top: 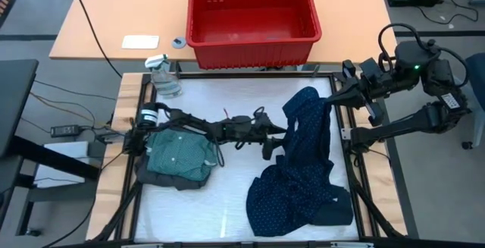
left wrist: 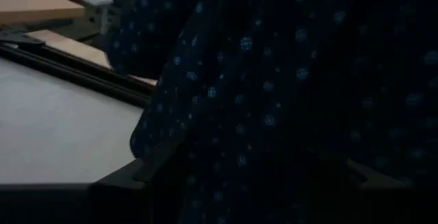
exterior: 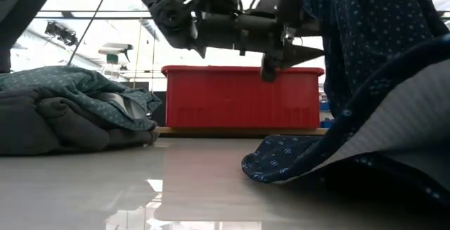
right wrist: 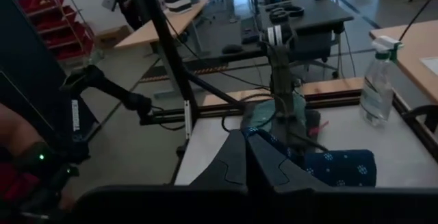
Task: Fold Laundry from Bin
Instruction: Fold the blue polo shirt on the table
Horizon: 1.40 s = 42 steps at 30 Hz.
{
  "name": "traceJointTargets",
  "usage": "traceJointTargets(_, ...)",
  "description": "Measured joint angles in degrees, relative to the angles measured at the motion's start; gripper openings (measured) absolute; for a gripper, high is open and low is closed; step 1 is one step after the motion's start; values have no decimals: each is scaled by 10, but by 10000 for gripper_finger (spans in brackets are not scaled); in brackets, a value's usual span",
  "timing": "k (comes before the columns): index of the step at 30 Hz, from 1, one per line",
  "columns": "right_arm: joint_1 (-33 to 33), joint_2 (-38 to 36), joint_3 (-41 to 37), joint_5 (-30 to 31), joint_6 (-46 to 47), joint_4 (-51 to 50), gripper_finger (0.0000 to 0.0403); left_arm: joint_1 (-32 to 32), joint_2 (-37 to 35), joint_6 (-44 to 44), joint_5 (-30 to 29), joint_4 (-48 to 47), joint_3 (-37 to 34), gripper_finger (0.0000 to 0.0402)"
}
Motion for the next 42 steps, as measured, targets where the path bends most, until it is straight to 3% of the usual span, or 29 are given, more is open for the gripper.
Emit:
traceJointTargets(8,0,9,0,-10,15,2,0,12,30,25,1,-51,48,222)
traceJointTargets(13,1,12,0,-25,26,2,0,28,29,3,-2,-62,48,194)
traceJointTargets(20,1,9,0,-30,45,0,0,47,10,-24,4,-71,48,188)
traceJointTargets(23,1,8,0,-30,51,-1,0,54,7,-17,46,-63,48,188)
traceJointTargets(30,1,7,0,-26,64,-11,1,68,6,-24,237,-93,48,188)
traceJointTargets(36,1,4,0,-9,77,-42,1,97,-16,-13,243,-155,48,188)
traceJointTargets(42,1,2,0,30,98,-45,1,131,-17,2,270,-93,48,188)
